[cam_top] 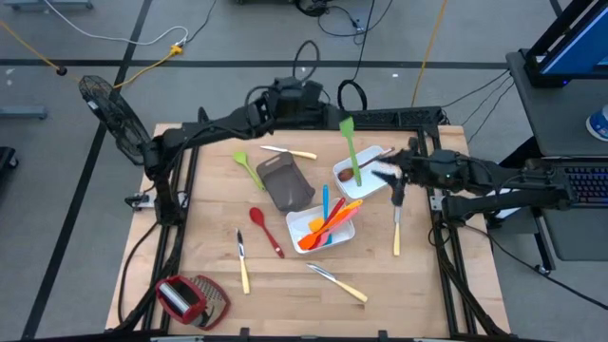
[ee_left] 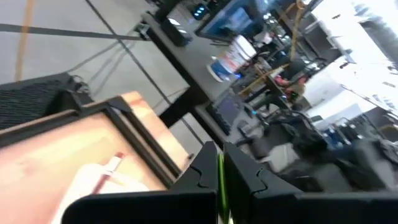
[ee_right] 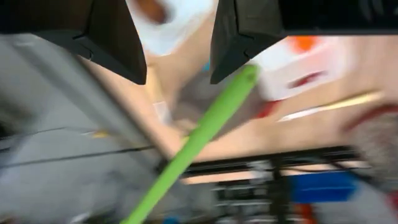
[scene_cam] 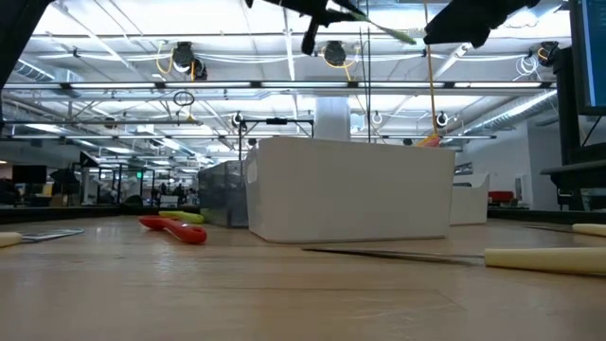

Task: Pick & Place Kitchen Items
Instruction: Put the green spatula into the bottom white bin

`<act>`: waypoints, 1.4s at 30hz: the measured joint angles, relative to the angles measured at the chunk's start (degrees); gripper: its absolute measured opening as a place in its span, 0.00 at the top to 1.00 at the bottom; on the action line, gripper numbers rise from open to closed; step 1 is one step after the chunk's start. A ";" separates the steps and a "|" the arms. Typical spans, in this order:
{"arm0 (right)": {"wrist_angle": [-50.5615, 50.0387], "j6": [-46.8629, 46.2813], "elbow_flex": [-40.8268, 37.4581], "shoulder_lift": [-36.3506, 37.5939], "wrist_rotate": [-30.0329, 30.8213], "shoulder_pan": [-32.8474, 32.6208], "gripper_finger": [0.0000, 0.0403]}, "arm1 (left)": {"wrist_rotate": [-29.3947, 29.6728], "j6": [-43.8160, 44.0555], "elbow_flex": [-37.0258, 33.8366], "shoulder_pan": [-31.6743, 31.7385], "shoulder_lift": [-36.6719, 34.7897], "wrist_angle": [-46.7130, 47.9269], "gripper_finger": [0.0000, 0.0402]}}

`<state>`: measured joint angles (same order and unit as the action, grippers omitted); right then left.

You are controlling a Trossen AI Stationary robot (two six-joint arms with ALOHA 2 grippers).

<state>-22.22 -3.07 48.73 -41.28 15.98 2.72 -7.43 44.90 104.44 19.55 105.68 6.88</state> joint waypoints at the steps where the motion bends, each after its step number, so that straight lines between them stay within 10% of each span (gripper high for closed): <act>1: -0.62 -1.51 0.00 0.17 -2.89 0.00 0.58 | 0.12 0.12 0.02 -0.83 0.00 -0.53 1.00; 13: 0.89 -10.88 0.00 0.27 -27.57 -0.04 0.58 | 8.27 -0.84 0.00 -8.83 0.01 0.61 1.00; 42: 10.62 -18.20 0.00 -9.07 -38.79 -0.55 0.58 | 18.50 -1.24 0.00 -16.35 0.06 -1.01 1.00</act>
<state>-11.60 -21.26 48.73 -50.35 -22.80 2.17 11.07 43.66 104.44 3.21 105.73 5.87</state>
